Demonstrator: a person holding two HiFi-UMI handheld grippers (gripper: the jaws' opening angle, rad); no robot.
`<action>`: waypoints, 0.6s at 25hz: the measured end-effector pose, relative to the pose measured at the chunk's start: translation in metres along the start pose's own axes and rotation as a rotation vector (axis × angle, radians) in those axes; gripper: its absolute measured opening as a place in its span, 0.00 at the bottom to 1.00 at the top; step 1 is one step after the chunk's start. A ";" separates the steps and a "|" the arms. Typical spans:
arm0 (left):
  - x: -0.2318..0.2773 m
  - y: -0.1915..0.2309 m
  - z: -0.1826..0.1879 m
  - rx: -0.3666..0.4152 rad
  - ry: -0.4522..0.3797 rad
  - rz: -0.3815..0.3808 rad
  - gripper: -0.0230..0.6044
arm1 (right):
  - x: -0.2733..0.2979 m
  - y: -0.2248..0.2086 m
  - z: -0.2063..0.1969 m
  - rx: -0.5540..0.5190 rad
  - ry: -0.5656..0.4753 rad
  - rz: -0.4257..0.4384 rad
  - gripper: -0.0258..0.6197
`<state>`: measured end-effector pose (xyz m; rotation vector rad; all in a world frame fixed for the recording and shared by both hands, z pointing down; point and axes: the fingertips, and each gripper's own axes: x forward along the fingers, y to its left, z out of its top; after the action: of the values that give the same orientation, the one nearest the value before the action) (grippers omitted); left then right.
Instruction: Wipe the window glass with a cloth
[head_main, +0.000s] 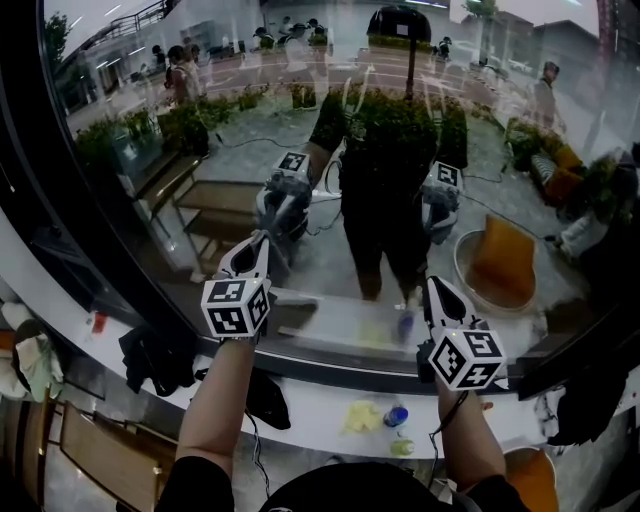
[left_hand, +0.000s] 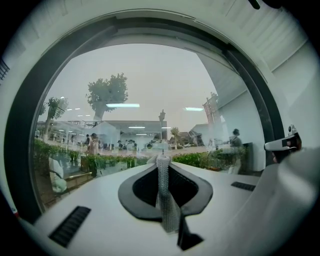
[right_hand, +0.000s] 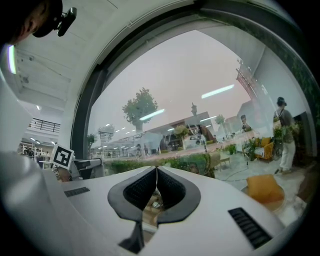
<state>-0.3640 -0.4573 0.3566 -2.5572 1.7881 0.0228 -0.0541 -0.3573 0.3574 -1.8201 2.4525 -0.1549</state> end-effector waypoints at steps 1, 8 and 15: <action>0.001 0.000 0.000 0.001 -0.001 0.000 0.09 | -0.001 -0.001 0.000 0.001 0.000 -0.001 0.09; 0.000 0.000 -0.002 0.008 -0.004 -0.001 0.09 | -0.002 0.000 -0.005 0.007 0.003 -0.002 0.09; 0.000 0.000 -0.003 0.013 -0.005 -0.006 0.09 | -0.004 0.002 -0.008 0.011 0.005 -0.004 0.09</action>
<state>-0.3641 -0.4573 0.3600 -2.5509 1.7731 0.0168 -0.0559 -0.3529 0.3652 -1.8225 2.4464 -0.1724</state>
